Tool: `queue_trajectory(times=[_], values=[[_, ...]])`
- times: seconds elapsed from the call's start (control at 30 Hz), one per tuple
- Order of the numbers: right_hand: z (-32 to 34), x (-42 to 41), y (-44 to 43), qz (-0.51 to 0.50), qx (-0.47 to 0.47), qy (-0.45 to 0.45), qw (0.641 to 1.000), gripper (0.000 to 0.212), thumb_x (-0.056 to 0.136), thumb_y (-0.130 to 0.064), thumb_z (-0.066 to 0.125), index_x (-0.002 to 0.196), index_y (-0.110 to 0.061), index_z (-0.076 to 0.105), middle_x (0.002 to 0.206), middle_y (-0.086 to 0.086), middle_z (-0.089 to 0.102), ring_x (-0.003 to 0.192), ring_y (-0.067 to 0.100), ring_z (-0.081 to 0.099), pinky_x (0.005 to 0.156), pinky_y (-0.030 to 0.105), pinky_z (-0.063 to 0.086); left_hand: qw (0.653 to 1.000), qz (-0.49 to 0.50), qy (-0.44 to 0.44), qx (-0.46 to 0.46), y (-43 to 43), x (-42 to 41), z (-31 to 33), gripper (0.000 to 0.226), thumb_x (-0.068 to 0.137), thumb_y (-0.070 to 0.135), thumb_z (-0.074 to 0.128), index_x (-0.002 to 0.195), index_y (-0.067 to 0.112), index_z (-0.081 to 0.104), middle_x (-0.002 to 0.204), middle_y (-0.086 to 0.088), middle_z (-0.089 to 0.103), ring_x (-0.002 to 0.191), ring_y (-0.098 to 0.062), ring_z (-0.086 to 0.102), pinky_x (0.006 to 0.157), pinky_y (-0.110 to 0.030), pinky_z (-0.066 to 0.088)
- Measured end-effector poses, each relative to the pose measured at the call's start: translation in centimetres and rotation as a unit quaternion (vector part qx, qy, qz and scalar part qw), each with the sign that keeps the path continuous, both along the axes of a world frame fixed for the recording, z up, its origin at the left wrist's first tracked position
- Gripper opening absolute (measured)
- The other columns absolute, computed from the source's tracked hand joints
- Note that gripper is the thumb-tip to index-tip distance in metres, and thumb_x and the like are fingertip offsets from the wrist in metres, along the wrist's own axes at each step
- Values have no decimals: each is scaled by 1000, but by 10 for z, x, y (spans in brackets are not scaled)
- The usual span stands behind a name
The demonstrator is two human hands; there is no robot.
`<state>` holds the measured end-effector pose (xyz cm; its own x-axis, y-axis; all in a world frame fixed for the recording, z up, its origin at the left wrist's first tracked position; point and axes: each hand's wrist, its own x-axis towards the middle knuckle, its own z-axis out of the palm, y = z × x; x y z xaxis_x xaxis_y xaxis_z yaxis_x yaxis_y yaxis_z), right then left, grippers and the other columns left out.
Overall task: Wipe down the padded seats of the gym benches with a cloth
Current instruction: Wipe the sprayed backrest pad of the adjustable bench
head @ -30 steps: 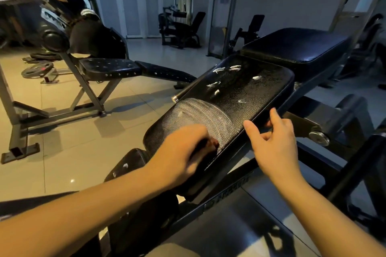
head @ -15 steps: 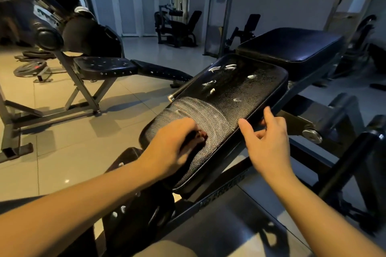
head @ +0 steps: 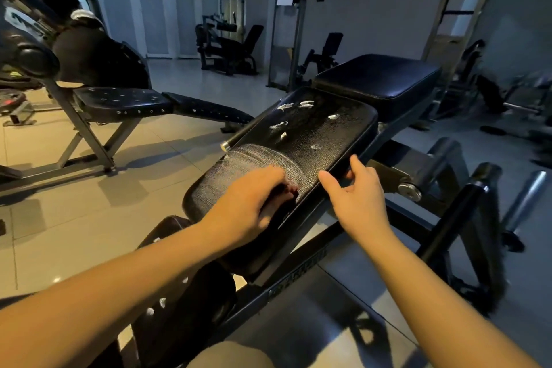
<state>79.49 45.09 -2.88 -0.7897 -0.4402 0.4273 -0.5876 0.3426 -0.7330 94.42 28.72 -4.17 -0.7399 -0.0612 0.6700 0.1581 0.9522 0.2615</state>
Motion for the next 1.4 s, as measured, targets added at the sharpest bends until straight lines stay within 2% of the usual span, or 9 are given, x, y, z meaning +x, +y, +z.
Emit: queue_trajectory(times=[0.23, 0.37, 0.5, 0.73, 0.87, 1.03, 1.17, 1.27, 1.4], values=[[5, -8, -1, -20, 66, 15, 997, 85, 82, -72, 58, 143, -14, 49, 129, 11, 56, 114, 29, 61, 90, 52, 57, 970, 205, 28, 128, -63, -25, 12, 22, 99, 25, 62, 91, 22, 41, 85, 1, 56, 79, -26, 55, 65, -33, 28], [7, -2, -1, -28, 70, -5, 997, 108, 69, -83, 48, 156, -19, 35, 133, 6, 53, 117, 29, 62, 88, 52, 59, 989, 92, 31, 107, -8, -33, 23, 14, 99, 26, 61, 94, 20, 49, 90, 3, 62, 81, -15, 55, 68, -32, 40], [6, 0, -1, -39, 76, -2, 996, 100, 72, -82, 48, 147, -16, 45, 109, -2, 49, 105, 29, 64, 86, 49, 58, 1000, -28, -11, -6, 2, -2, 5, 20, 101, 37, 53, 97, 18, 56, 90, 5, 60, 82, -17, 55, 70, -34, 45], [1, -4, -8, -30, 59, -16, 998, 79, 87, -65, 60, 143, -11, 50, 114, 10, 58, 96, 19, 55, 90, 45, 54, 968, 228, -7, 108, -89, 4, -3, 21, 99, 27, 62, 91, 22, 43, 83, 3, 54, 86, -37, 61, 66, -36, 32], [4, 1, -6, -31, 51, -28, 998, 99, 73, -80, 51, 149, -16, 45, 111, 2, 54, 95, 18, 55, 93, 46, 54, 982, 133, 31, 131, -28, -29, 18, 19, 98, 25, 63, 92, 25, 44, 84, 13, 56, 78, -12, 55, 65, -31, 36], [-1, -4, -4, -19, 28, -40, 999, 85, 86, -65, 63, 151, -14, 43, 119, 10, 58, 105, 26, 58, 93, 43, 51, 999, -48, -1, 7, 8, 19, -7, 12, 99, 33, 60, 95, 21, 59, 89, 15, 56, 80, -2, 48, 71, -18, 39], [0, 0, -7, -21, 18, -52, 998, 100, 77, -75, 58, 155, -17, 38, 128, 15, 59, 116, 32, 60, 100, 51, 53, 997, 65, 16, 36, -60, 38, -27, 23, 97, 47, 53, 90, 25, 53, 78, 18, 50, 73, 2, 49, 64, -20, 36], [-2, 0, -7, -17, 18, -45, 999, 101, 70, -84, 49, 148, -20, 46, 127, 10, 62, 112, 29, 63, 97, 51, 55, 977, 190, 23, 98, -84, 7, -13, 21, 98, 31, 63, 89, 22, 46, 78, 9, 49, 71, -20, 50, 63, -33, 29], [5, 7, -3, -12, 24, -45, 999, 104, 74, -80, 53, 156, -18, 36, 126, 8, 58, 110, 20, 59, 100, 51, 53, 982, 136, 48, 120, -33, -22, 11, 22, 99, 27, 62, 89, 28, 43, 77, 20, 49, 71, 4, 48, 60, -20, 31]])
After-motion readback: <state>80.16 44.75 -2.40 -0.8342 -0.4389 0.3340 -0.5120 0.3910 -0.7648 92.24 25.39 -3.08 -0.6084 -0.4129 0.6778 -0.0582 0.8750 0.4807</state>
